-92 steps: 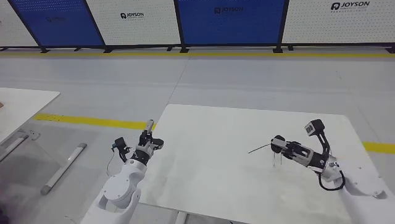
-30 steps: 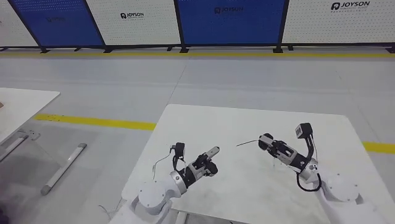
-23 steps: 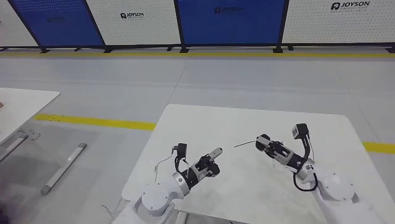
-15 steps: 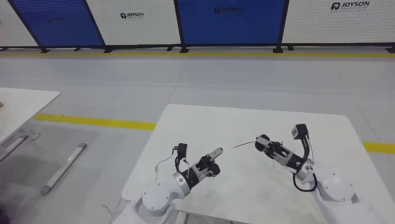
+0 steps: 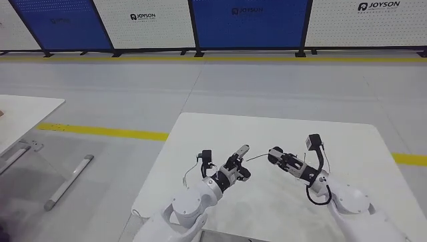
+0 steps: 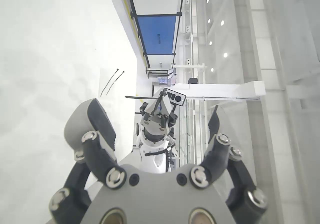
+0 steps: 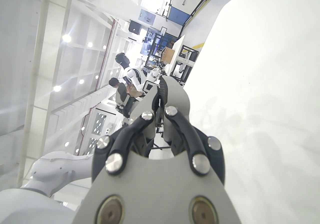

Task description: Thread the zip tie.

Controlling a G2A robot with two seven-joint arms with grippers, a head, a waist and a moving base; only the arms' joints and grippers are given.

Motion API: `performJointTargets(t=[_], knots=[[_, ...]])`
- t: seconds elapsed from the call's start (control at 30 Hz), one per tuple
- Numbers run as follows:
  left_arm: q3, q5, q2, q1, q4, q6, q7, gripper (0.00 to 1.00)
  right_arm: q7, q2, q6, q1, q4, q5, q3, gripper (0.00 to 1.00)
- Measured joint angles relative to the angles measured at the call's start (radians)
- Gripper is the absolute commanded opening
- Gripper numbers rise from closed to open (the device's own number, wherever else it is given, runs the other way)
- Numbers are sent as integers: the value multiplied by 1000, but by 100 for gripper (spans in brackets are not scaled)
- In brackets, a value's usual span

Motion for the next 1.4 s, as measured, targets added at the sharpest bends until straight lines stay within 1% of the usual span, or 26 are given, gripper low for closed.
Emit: performJointTargets(t=[0.13,0.23,0.3,0.33,0.4,0.5,0.53,0.57,0.9,1.03,1.17,1.4], knots=[[0,0,0,0,0,0,0,100,0,0,1,-2,-3,2,-1,0],[1,-3,0,0,1,-2,-1,100,20,-3,1,-11,-16,36,3,0],[2,-39,-4,-1,12,-13,10,100,20,-7,0,-16,-21,50,5,0],[5,-55,-7,-7,17,-18,22,100,20,-9,0,-19,-22,56,4,0],[25,-72,-18,-31,37,-40,69,100,21,-15,0,-21,-18,69,2,0],[71,-91,-37,-74,76,-99,152,100,16,-21,0,-17,-1,60,-6,0],[80,-89,-41,-85,85,-118,172,100,15,-22,0,-17,0,58,-6,0],[84,-84,-43,-89,89,-127,183,100,15,-22,0,-17,0,58,-6,0],[83,-82,-42,-87,88,-122,177,100,15,-21,0,-17,-1,59,-6,0],[87,-72,-43,-96,104,-102,162,100,15,-21,0,-17,-1,59,-6,0],[94,-36,-45,-103,122,-110,149,100,15,-21,0,-17,-1,59,-6,0],[94,-35,-45,-103,122,-111,149,100,15,-21,0,-17,-1,59,-6,0]])
